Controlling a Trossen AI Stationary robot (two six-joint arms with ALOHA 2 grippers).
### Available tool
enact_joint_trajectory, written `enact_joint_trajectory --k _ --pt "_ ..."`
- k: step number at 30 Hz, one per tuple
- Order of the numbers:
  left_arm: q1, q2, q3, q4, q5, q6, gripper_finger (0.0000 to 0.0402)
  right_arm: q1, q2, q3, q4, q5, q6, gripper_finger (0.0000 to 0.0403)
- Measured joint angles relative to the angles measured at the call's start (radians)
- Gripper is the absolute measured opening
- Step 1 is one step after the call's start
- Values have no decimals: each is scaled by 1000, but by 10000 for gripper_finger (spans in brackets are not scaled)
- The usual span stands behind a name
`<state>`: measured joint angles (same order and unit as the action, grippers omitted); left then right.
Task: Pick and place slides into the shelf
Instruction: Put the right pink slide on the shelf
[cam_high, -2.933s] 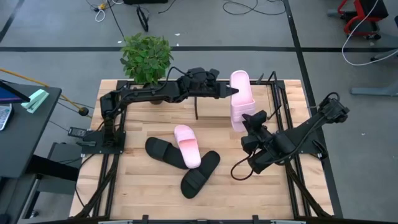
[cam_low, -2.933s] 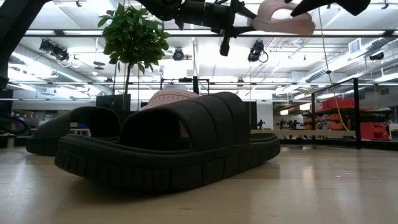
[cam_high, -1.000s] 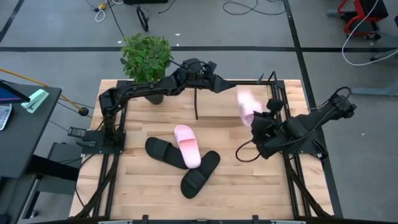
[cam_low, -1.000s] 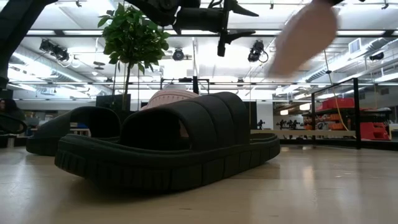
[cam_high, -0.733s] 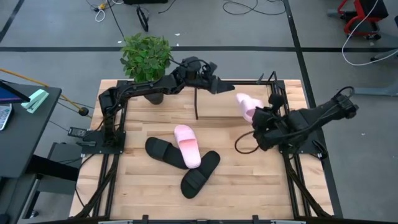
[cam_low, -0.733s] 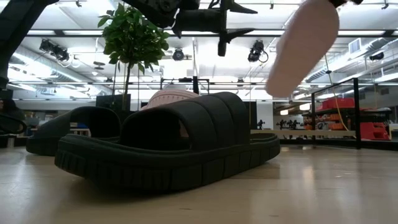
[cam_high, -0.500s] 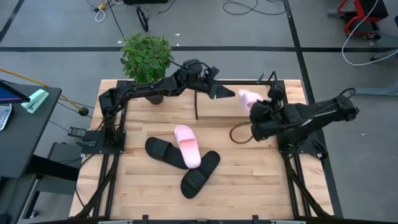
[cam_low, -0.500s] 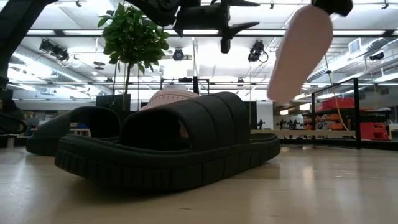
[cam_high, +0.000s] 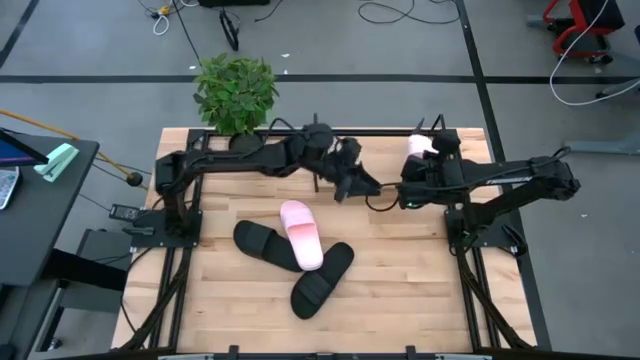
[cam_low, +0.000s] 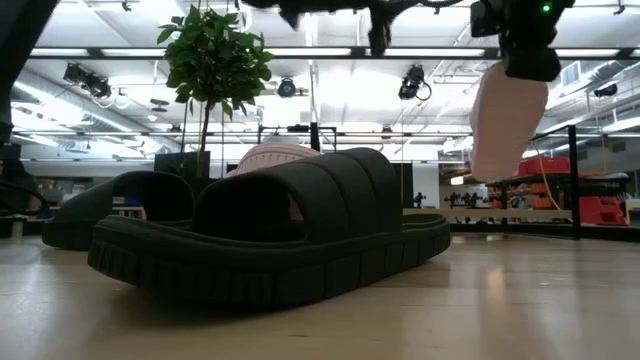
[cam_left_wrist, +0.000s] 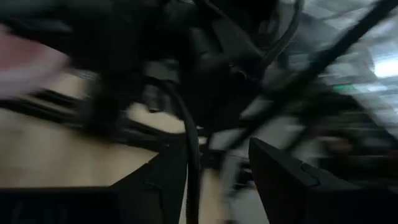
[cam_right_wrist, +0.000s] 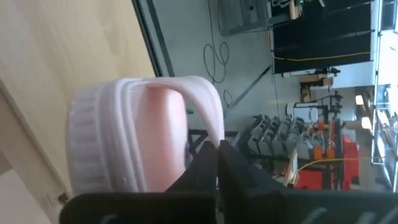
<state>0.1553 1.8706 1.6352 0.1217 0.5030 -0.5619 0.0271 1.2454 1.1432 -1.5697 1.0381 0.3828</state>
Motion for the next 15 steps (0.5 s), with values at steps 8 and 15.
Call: enact_joint_trajectory --k 8,15 --pt "-166 -135 -28 -308 -605 232 170 2 -93 -36 8 19 33 0" --pt "-301 -243 -258 -298 -876 173 167 1 -115 -36 66 55 -93 0"
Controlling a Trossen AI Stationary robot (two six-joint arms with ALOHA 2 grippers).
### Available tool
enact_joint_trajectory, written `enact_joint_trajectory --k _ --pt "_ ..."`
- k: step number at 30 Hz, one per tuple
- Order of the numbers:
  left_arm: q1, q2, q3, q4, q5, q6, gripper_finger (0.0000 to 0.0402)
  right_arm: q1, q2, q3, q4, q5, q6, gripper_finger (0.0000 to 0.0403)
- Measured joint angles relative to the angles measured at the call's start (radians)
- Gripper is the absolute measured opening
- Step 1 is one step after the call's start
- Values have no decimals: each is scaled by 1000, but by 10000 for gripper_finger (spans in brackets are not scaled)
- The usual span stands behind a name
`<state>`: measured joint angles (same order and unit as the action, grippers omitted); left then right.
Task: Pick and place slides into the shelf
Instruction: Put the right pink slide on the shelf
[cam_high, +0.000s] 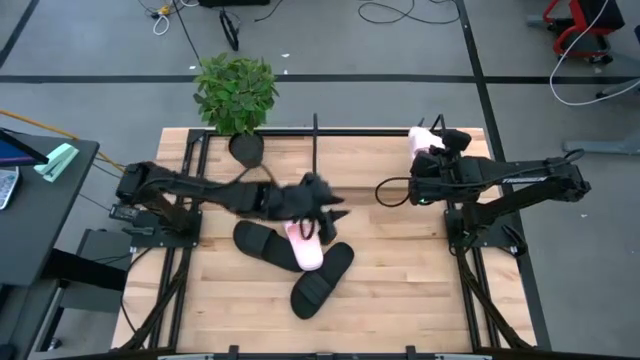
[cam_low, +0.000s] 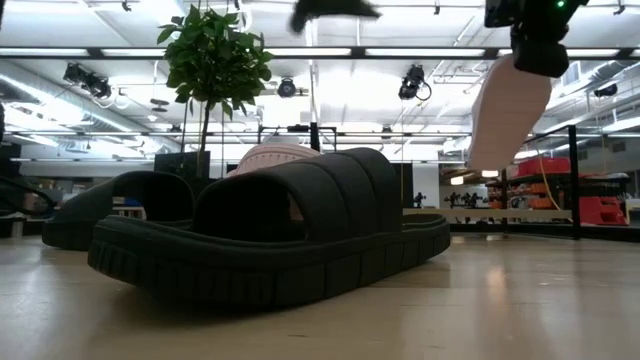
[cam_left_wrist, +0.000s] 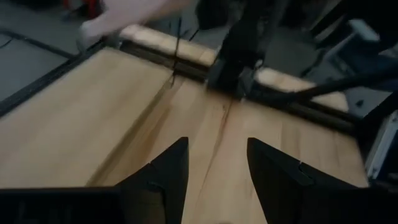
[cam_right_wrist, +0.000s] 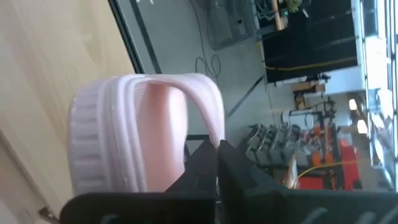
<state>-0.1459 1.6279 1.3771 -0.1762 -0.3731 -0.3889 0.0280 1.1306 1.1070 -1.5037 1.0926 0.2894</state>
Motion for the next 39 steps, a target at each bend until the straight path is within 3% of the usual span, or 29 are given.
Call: enact_joint_trajectory --k 10,15,26,32,39 --pt "-115 -157 -366 354 -126 -101 165 -50 29 -3 125 -21 -210 0" --pt "-164 -204 -482 482 -212 -124 163 -95 29 -42 186 -19 -275 0" --pt "-250 -199 -548 527 -345 -124 161 -193 28 -230 467 -23 -489 0" --pt "-294 -199 -568 513 -459 -146 160 -250 28 -294 551 -29 -548 0" --pt "-311 -199 -568 467 -504 -175 157 -270 28 -319 623 -57 -602 0"
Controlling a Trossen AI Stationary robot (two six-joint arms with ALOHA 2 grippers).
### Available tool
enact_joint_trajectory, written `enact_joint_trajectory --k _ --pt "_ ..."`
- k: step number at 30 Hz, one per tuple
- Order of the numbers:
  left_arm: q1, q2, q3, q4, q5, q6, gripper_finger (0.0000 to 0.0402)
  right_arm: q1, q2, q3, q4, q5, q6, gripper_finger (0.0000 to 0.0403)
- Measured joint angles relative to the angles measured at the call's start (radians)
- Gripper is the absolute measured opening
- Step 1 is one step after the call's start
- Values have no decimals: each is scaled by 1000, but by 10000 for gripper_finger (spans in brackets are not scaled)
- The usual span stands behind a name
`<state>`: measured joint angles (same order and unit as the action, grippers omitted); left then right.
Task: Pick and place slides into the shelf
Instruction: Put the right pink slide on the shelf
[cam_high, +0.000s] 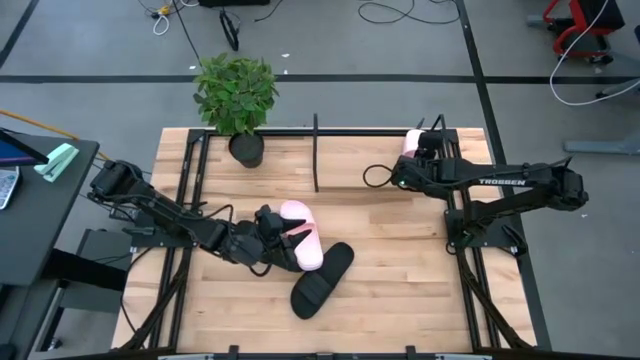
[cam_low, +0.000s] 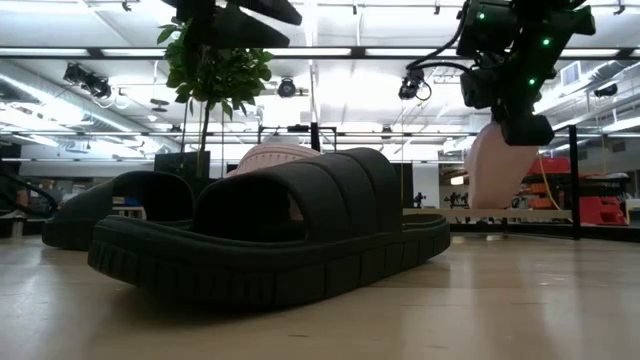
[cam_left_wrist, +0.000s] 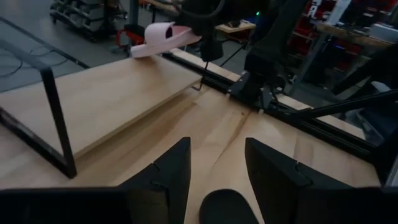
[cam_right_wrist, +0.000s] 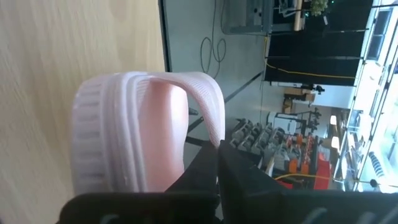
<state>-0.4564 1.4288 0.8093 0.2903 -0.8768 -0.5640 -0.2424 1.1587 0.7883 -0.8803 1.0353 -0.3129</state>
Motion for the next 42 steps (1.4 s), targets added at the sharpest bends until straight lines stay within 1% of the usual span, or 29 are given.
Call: enact_joint_trajectory --k 6,16,22,26,31,37,42 --pt "0 0 0 -75 -21 -58 159 0 0 0 6 -40 -4 0" --pt "1 1 0 -142 -66 -106 153 16 0 0 -12 -106 5 0" --pt "1 1 0 -148 -70 -107 157 16 0 1 -80 -137 48 0" --pt "2 1 0 -148 -73 -108 152 16 0 1 -117 -172 86 0" --pt "2 1 0 -148 -81 -106 147 16 0 1 -126 -231 122 0" --pt "2 1 0 -148 -82 -107 152 15 0 1 -129 -299 138 0" --pt "2 1 0 -148 -82 -107 148 15 0 2 -150 -323 140 0"
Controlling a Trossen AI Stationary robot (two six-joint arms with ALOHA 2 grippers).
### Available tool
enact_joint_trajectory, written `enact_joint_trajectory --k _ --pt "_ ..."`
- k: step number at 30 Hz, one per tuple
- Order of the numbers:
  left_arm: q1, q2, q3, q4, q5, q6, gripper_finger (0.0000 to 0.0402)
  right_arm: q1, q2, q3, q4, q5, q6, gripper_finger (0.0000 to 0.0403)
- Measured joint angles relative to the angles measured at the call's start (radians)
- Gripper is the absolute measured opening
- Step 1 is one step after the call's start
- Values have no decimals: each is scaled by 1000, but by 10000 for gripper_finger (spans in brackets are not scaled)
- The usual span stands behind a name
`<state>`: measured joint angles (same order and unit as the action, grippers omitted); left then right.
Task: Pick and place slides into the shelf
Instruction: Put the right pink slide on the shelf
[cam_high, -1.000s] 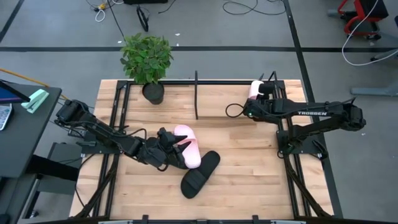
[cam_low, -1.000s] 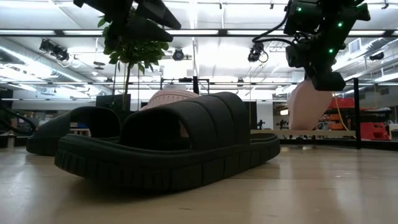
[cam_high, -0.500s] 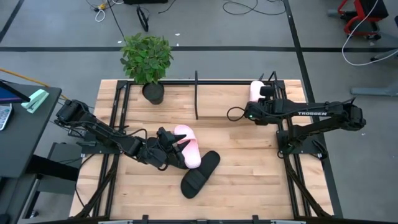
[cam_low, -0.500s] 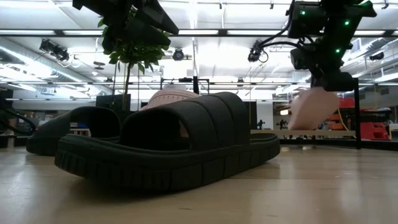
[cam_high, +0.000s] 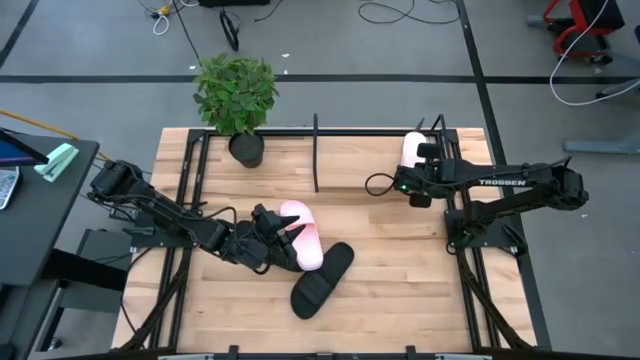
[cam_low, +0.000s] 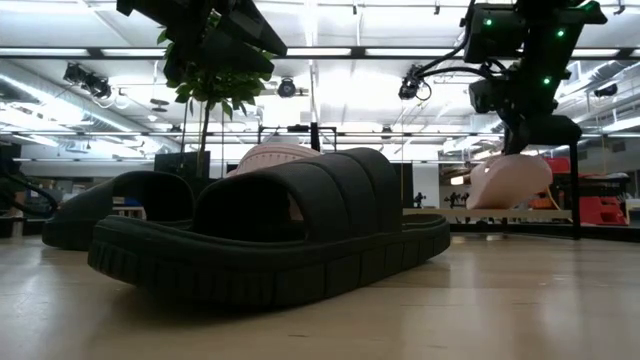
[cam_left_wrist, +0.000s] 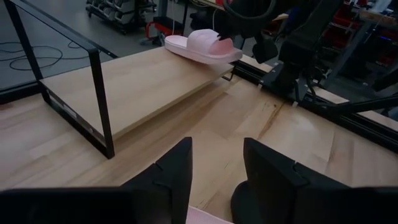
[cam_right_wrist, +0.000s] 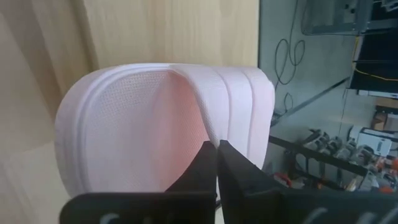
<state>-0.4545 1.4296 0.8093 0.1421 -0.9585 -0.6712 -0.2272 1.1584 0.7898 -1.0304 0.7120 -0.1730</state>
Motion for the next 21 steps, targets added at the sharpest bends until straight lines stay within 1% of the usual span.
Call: enact_joint_trajectory --k 5,10,14,21 --pt "0 0 0 0 0 0 140 0 0 0 -35 -16 15 0" --pt "0 0 0 0 0 0 143 0 0 0 -39 -62 37 5" --pt "0 0 0 0 0 -4 146 0 0 0 -39 -76 49 20" --pt "0 0 0 -2 0 -12 134 -27 0 0 -41 -103 51 50"
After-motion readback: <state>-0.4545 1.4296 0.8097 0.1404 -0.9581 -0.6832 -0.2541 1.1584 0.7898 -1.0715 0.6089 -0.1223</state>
